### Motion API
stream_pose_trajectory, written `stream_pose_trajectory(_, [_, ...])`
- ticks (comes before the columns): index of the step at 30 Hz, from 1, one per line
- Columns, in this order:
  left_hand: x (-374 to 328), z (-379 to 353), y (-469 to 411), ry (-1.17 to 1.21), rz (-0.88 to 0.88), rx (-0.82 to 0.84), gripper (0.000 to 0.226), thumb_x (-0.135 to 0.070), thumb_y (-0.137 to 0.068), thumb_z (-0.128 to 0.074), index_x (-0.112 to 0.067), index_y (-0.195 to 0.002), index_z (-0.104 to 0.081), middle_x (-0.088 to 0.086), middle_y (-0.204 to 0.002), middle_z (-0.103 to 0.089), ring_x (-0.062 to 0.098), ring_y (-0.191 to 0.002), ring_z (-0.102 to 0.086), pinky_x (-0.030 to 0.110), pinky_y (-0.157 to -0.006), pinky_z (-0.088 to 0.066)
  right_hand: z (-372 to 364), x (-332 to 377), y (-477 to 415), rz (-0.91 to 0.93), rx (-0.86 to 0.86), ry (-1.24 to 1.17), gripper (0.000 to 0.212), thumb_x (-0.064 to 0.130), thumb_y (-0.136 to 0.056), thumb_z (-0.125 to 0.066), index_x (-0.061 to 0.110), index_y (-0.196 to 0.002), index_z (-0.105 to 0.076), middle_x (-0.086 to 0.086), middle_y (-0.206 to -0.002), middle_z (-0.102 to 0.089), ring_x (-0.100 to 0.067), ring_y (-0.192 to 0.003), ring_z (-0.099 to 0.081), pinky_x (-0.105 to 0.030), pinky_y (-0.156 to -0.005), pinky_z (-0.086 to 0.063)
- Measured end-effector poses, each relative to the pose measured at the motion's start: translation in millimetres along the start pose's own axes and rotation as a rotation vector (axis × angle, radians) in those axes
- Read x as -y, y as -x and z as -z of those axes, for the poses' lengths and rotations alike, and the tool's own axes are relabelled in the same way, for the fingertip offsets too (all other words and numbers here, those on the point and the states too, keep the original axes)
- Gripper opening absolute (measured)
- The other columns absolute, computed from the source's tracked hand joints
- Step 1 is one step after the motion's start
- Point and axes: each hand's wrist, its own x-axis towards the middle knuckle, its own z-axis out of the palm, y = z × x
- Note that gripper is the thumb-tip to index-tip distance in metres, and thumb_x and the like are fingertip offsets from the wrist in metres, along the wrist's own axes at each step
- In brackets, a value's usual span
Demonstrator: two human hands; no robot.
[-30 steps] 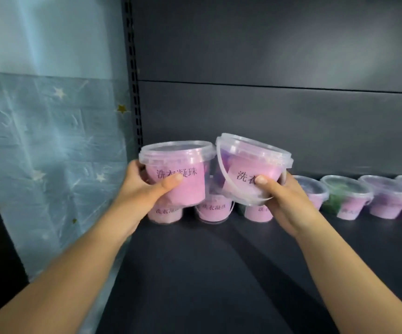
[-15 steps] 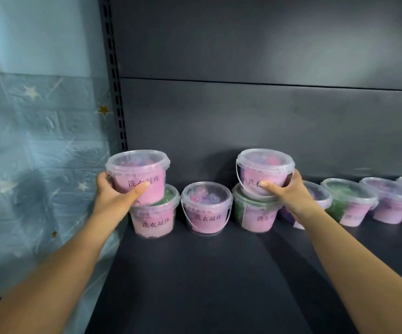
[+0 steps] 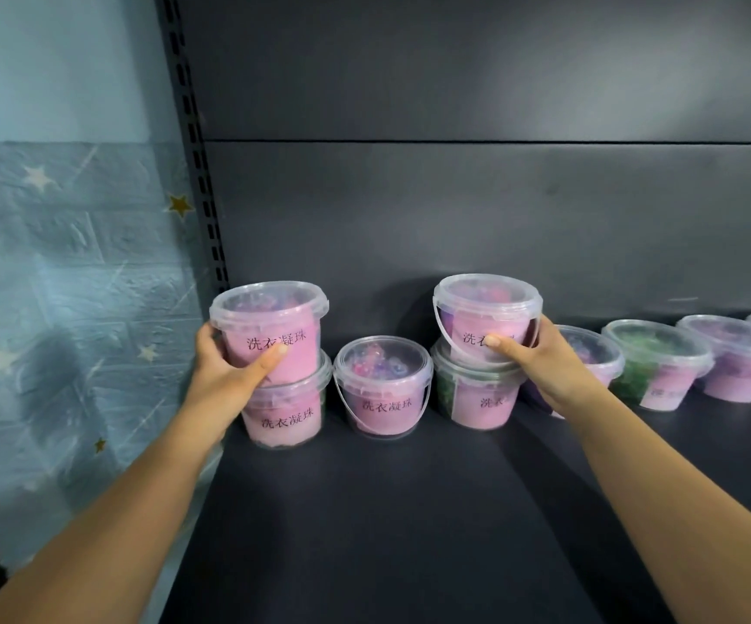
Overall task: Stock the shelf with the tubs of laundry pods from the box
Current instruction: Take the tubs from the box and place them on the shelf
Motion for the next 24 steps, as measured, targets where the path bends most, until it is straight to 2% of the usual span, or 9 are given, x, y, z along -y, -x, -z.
stream_pose_trajectory(4, [1.2, 2.7, 0.5, -0.016, 0.017, 0.04, 0.119, -0.058, -0.034, -0.073, -0.025, -0.137, -0.024, 0.0, -0.129, -0.049, 0.017, -0.116, -0.05, 0.046, -0.103, -0.041, -2.8, 3.1, 1.3, -0.035, 0.006, -0.021, 0.054, 0.016, -0.072, -0.072, 0.014, -0.119, -0.046, -0.002, -0.114, -0.063, -0.012, -0.103, -0.06, -0.031, -0.089, -0.049])
stream_pose_trajectory(8, [-2.4, 3.0, 7.1, -0.02, 0.001, 0.104, 0.118, -0.06, -0.038, -0.068, -0.023, -0.14, -0.023, -0.008, -0.124, -0.046, 0.012, -0.114, -0.046, 0.035, -0.101, -0.039, -7.0, 9.0, 6.3, -0.062, -0.047, 0.027, 0.083, 0.03, -0.062, -0.08, 0.012, -0.13, -0.036, 0.004, -0.118, -0.054, -0.01, -0.107, -0.054, -0.028, -0.092, -0.044])
stream_pose_trajectory(12, [1.0, 4.9, 11.5, -0.033, -0.018, 0.141, 0.103, -0.051, -0.054, -0.076, -0.026, -0.141, -0.028, -0.009, -0.125, -0.049, 0.01, -0.116, -0.047, 0.034, -0.102, -0.038, -14.3, 13.9, 11.7, -0.084, -0.259, 0.154, 0.082, 0.017, -0.072, -0.077, 0.008, -0.136, -0.027, 0.001, -0.12, -0.042, -0.016, -0.111, -0.046, -0.034, -0.097, -0.041])
stream_pose_trajectory(15, [1.9, 6.5, 12.3, -0.071, -0.021, 0.116, 0.107, -0.059, -0.044, -0.07, -0.024, -0.138, -0.035, -0.005, -0.129, -0.054, 0.014, -0.119, -0.051, 0.038, -0.104, -0.04, -17.8, 18.1, 15.4, -0.148, -0.276, 0.219, 0.08, 0.022, -0.074, -0.077, 0.008, -0.136, -0.029, -0.004, -0.125, -0.05, -0.02, -0.111, -0.051, -0.04, -0.1, -0.043])
stream_pose_trajectory(17, [-1.8, 6.9, 18.7, -0.096, -0.035, 0.105, 0.108, -0.062, -0.042, -0.067, -0.023, -0.137, -0.035, -0.002, -0.133, -0.052, 0.017, -0.121, -0.05, 0.041, -0.104, -0.04, -19.2, 20.7, 17.7, -0.188, -0.294, 0.272, 0.084, 0.027, -0.075, -0.076, 0.006, -0.139, -0.026, -0.01, -0.133, -0.049, -0.026, -0.118, -0.05, -0.042, -0.102, -0.041])
stream_pose_trajectory(20, [-12.4, 6.1, 40.0, -0.117, -0.095, 0.044, 0.092, -0.044, -0.064, -0.074, -0.024, -0.141, -0.029, -0.003, -0.143, -0.04, 0.014, -0.129, -0.04, 0.038, -0.108, -0.033, -19.2, 30.6, 30.5, -0.181, -0.349, 0.377, 0.084, 0.028, -0.083, -0.068, 0.004, -0.145, -0.016, -0.013, -0.144, -0.037, -0.029, -0.13, -0.04, -0.037, -0.105, -0.034])
stream_pose_trajectory(22, [-23.2, 3.7, 59.4, -0.094, -0.193, 0.004, 0.075, -0.034, -0.075, -0.07, -0.028, -0.139, -0.031, -0.006, -0.143, -0.038, 0.007, -0.127, -0.037, 0.036, -0.109, -0.031, -15.0, 38.7, 49.0, -0.126, -0.357, 0.437, 0.072, 0.029, -0.084, -0.065, 0.007, -0.141, -0.028, -0.01, -0.141, -0.042, -0.027, -0.126, -0.045, -0.032, -0.1, -0.037])
stream_pose_trajectory(24, [-38.4, -3.1, 82.8, -0.07, -0.25, -0.007, 0.072, -0.043, -0.075, -0.066, -0.031, -0.137, -0.033, -0.008, -0.141, -0.04, 0.006, -0.127, -0.038, 0.035, -0.108, -0.032, -7.2, 47.9, 75.2, -0.055, -0.308, 0.529, 0.053, 0.029, -0.085, -0.064, 0.009, -0.131, -0.046, -0.006, -0.13, -0.053, -0.022, -0.118, -0.052, -0.025, -0.09, -0.037])
